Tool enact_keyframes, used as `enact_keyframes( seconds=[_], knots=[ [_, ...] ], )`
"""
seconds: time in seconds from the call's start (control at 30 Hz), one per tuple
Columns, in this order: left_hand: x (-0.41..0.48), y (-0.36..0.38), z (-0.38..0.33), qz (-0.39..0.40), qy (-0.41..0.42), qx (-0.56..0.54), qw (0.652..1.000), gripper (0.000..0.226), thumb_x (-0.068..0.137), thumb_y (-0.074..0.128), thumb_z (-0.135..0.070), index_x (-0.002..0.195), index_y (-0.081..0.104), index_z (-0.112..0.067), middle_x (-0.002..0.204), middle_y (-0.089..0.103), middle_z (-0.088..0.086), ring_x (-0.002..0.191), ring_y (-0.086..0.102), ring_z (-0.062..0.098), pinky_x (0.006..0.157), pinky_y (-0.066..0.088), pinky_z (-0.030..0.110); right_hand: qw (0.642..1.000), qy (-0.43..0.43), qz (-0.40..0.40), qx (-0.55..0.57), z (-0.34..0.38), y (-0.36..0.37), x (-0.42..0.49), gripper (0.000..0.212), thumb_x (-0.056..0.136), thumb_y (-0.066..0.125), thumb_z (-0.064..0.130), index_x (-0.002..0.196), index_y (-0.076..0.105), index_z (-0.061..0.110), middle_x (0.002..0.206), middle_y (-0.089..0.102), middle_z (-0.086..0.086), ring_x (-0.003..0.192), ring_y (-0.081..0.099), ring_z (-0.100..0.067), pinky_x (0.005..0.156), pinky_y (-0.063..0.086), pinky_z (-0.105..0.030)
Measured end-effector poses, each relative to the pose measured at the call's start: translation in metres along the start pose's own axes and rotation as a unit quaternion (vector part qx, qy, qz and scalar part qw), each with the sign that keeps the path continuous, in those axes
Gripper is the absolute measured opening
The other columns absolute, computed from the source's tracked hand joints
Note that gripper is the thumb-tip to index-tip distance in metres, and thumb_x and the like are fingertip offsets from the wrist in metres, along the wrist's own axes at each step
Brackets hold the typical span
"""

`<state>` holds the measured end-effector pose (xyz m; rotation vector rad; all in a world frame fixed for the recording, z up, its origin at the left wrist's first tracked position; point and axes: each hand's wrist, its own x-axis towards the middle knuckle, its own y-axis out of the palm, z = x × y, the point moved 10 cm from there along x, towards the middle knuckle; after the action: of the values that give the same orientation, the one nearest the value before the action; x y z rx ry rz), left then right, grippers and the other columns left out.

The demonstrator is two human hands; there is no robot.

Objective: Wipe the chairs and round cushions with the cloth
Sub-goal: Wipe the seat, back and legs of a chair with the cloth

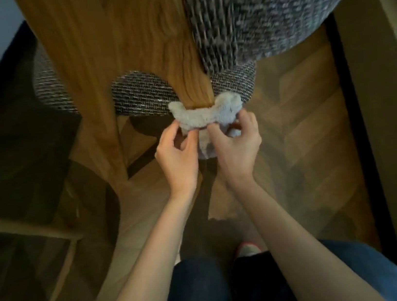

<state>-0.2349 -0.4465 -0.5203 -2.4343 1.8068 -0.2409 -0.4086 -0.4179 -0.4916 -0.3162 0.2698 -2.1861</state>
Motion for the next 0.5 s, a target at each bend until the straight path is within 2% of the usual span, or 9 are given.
enact_keyframes(
  seconds=[0.13, 0.2, 0.27, 0.33, 0.43, 0.5],
  knots=[
    [-0.013, -0.008, -0.014, 0.072, -0.119, 0.084, 0.987, 0.037, 0.085, 0.070, -0.017, 0.120, 0.065, -0.006, 0.109, 0.069, 0.006, 0.093, 0.065, 0.010, 0.081, 0.054, 0.020, 0.974, 0.147, 0.142, -0.093, -0.002, -0.009, 0.000, 0.019, 0.080, 0.070, 0.019, 0.096, 0.063, 0.011, 0.093, 0.066, -0.003, 0.088, 0.064, -0.018, 0.081, 0.052, -0.036],
    [-0.026, -0.020, -0.040, 0.080, -0.168, 0.088, 0.979, 0.039, 0.085, 0.070, -0.016, 0.121, 0.062, -0.004, 0.111, 0.066, 0.003, 0.084, 0.061, 0.003, 0.071, 0.047, 0.006, 0.955, 0.204, 0.199, -0.078, 0.016, -0.019, -0.008, 0.018, 0.082, 0.068, 0.017, 0.098, 0.061, 0.017, 0.093, 0.066, 0.001, 0.091, 0.065, -0.019, 0.083, 0.054, -0.037],
    [-0.040, -0.032, -0.078, 0.093, -0.194, 0.083, 0.973, 0.037, 0.086, 0.069, -0.013, 0.120, 0.060, -0.003, 0.104, 0.061, -0.001, 0.075, 0.054, -0.007, 0.062, 0.043, 0.000, 0.943, 0.225, 0.231, -0.081, 0.045, -0.035, -0.017, 0.022, 0.083, 0.068, 0.018, 0.100, 0.057, 0.025, 0.097, 0.067, 0.002, 0.092, 0.065, -0.018, 0.085, 0.055, -0.039],
    [-0.054, -0.047, -0.122, 0.110, -0.213, 0.074, 0.968, 0.038, 0.086, 0.069, -0.013, 0.121, 0.058, -0.005, 0.103, 0.057, -0.005, 0.075, 0.053, -0.007, 0.061, 0.043, 0.001, 0.937, 0.235, 0.244, -0.083, 0.085, -0.056, -0.026, 0.025, 0.082, 0.070, 0.019, 0.103, 0.057, 0.024, 0.100, 0.068, 0.001, 0.092, 0.065, -0.018, 0.086, 0.055, -0.042],
    [-0.067, -0.066, -0.193, 0.139, -0.208, 0.080, 0.965, 0.039, 0.085, 0.071, -0.016, 0.121, 0.057, -0.008, 0.106, 0.056, -0.007, 0.085, 0.055, 0.002, 0.065, 0.043, 0.000, 0.940, 0.250, 0.220, -0.071, 0.145, -0.097, -0.039, 0.027, 0.080, 0.074, 0.020, 0.101, 0.058, 0.026, 0.097, 0.067, 0.001, 0.093, 0.066, -0.022, 0.083, 0.055, -0.049],
    [-0.071, -0.077, -0.241, 0.153, -0.194, 0.081, 0.966, 0.038, 0.084, 0.072, -0.016, 0.118, 0.058, -0.008, 0.106, 0.056, -0.007, 0.084, 0.054, -0.002, 0.067, 0.042, -0.001, 0.945, 0.250, 0.205, -0.057, 0.188, -0.122, -0.047, 0.027, 0.077, 0.075, 0.024, 0.095, 0.057, 0.033, 0.095, 0.067, 0.002, 0.092, 0.066, -0.022, 0.083, 0.056, -0.050]
  ],
)
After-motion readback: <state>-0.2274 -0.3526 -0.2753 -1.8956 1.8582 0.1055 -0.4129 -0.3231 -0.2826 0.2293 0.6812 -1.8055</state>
